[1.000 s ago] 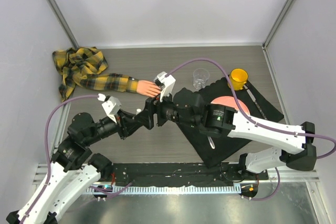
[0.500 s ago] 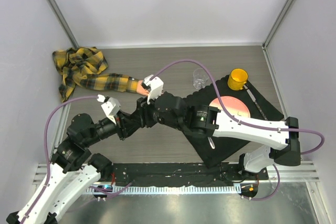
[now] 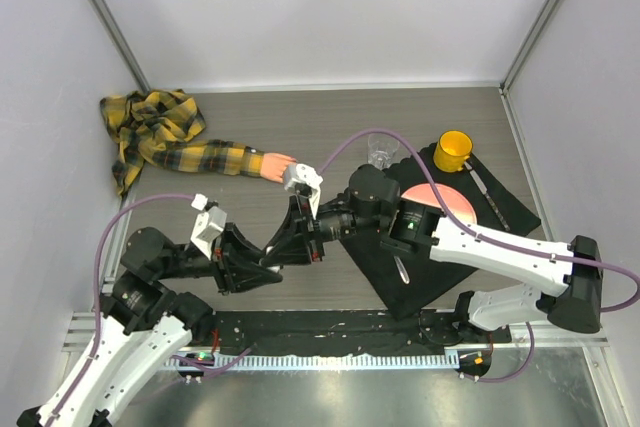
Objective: Paint the nails
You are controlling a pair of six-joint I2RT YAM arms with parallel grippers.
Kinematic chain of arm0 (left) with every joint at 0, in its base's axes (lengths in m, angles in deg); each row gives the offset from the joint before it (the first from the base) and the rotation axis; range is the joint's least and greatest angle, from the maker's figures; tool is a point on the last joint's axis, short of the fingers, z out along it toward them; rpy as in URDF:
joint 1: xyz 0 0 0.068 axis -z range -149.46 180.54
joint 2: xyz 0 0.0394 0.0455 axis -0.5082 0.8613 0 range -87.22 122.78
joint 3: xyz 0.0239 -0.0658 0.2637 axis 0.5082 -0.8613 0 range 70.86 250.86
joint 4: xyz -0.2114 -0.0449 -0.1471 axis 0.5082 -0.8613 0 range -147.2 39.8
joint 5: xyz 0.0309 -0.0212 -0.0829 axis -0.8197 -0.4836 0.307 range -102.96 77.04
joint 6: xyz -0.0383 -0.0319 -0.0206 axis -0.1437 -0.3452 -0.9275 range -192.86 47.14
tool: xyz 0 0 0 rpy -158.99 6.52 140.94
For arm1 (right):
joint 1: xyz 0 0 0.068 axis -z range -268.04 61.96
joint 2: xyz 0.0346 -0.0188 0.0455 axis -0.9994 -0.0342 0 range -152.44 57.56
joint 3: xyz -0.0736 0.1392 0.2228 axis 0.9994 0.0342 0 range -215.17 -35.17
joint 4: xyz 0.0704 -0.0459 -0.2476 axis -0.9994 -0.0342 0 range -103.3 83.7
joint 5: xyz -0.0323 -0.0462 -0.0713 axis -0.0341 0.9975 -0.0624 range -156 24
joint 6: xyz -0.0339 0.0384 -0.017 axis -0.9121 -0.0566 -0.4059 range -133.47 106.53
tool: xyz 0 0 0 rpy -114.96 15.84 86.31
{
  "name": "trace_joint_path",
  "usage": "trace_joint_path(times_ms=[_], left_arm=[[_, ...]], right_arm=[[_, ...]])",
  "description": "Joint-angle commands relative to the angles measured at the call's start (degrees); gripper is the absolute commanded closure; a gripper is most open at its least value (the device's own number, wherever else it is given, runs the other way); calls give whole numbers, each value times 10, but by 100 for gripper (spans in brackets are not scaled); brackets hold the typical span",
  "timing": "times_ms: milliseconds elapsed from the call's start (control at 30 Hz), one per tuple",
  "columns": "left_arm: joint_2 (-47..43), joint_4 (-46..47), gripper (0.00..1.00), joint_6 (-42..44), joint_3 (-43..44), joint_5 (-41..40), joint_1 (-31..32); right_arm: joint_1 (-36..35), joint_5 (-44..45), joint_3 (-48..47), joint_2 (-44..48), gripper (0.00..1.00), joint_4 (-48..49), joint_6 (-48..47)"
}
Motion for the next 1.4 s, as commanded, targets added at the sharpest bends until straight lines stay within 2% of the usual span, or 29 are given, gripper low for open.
trace_joint_path(times_ms=[0, 67, 133, 167, 200, 233, 267, 300, 333, 433, 567, 667, 900, 1033, 1067, 1133, 1167, 1200, 1233, 1333, 1367], left_arm=[[-3, 113, 100, -27, 4, 81, 2], [-6, 113, 100, -23, 3, 75, 2], [-7, 103, 100, -17, 4, 58, 2], [-9, 90, 100, 2, 6, 46, 2], [-10, 77, 100, 10, 12, 32, 2], [-11, 51, 100, 20, 15, 3, 2], [-13, 39, 100, 40, 18, -14, 2], [-15, 24, 100, 50, 24, -37, 2], [-16, 2, 100, 60, 25, -81, 2], [-20, -33, 100, 85, 33, -148, 2], [-13, -57, 100, 104, 41, -211, 2], [-11, -64, 100, 108, 44, -234, 3], [-14, -70, 100, 109, 45, -249, 2], [-14, -70, 100, 108, 44, -250, 2], [-13, -71, 100, 109, 44, -248, 2], [-9, -71, 100, 109, 45, -240, 2], [-7, -70, 100, 109, 46, -236, 2], [-8, -71, 100, 107, 46, -233, 2], [-8, -69, 100, 106, 46, -229, 2], [-13, -48, 100, 91, 39, -188, 2], [-13, -43, 100, 88, 35, -160, 2]], right_arm=[[0, -122, 20, -1, 100, 66, 16], [11, -87, 18, 7, 99, 56, 32], [13, 0, 12, 21, 81, 9, 32], [12, 37, -2, 25, 63, -13, 33], [12, 74, -6, 30, 57, -31, 41], [11, 150, -9, 37, 51, -63, 57], [8, 177, -11, 51, 47, -71, 69], [-3, 205, -11, 61, 38, -77, 80], [-15, 288, -12, 67, 36, -89, 87], [-69, 429, -35, 70, 32, -128, 115], [-111, 556, -123, 19, 34, -209, 130], [-136, 605, -160, -18, 35, -230, 122], [-147, 630, -199, -66, 50, -236, 116], [-146, 614, -202, -80, 53, -228, 112], [-147, 609, -202, -84, 56, -228, 111], [-145, 595, -200, -84, 65, -224, 107], [-145, 585, -188, -77, 72, -220, 99], [-144, 575, -178, -72, 87, -214, 90], [-144, 550, -167, -65, 98, -198, 82], [-118, 478, -114, -28, 100, -155, 18], [-100, 365, -81, -18, 100, -140, -2]])
